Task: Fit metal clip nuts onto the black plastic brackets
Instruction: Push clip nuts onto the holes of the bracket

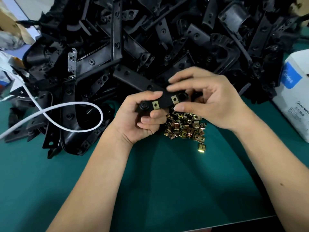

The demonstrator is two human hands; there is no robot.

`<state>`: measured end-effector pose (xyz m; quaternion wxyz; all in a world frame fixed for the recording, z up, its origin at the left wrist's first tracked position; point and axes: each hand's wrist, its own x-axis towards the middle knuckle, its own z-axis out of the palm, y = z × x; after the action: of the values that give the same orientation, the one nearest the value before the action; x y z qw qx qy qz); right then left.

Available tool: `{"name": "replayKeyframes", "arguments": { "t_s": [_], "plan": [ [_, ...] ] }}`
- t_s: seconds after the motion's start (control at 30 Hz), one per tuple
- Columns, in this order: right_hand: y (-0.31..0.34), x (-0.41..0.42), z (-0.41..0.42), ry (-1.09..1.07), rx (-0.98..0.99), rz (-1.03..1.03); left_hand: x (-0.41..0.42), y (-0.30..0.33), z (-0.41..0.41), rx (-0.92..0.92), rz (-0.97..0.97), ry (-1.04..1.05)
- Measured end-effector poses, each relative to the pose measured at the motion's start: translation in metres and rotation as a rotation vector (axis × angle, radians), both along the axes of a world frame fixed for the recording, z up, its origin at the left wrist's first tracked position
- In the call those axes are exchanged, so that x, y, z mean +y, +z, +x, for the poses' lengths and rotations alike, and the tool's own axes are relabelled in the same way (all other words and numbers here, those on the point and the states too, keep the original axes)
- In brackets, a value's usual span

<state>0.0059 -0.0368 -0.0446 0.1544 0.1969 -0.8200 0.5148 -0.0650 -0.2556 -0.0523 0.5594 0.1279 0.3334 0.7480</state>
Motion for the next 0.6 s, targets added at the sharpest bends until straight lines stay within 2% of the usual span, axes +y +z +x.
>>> {"name": "replayKeyframes", "arguments": {
  "t_s": [0.07, 0.17, 0.43, 0.6],
  "plan": [
    [-0.002, -0.003, 0.001, 0.022, -0.001, -0.004, -0.001, -0.001, -0.001, 0.016, -0.024, 0.01],
    [-0.003, -0.007, 0.003, -0.063, 0.04, 0.041, -0.002, -0.002, -0.002, 0.028, -0.035, 0.03],
    [-0.002, -0.023, 0.008, -0.248, 0.246, 0.145, 0.0, -0.006, -0.002, -0.04, 0.071, 0.006],
    [-0.002, -0.025, 0.012, -0.22, 0.223, 0.103, -0.001, -0.006, -0.003, -0.003, 0.049, -0.004]
  ]
}}
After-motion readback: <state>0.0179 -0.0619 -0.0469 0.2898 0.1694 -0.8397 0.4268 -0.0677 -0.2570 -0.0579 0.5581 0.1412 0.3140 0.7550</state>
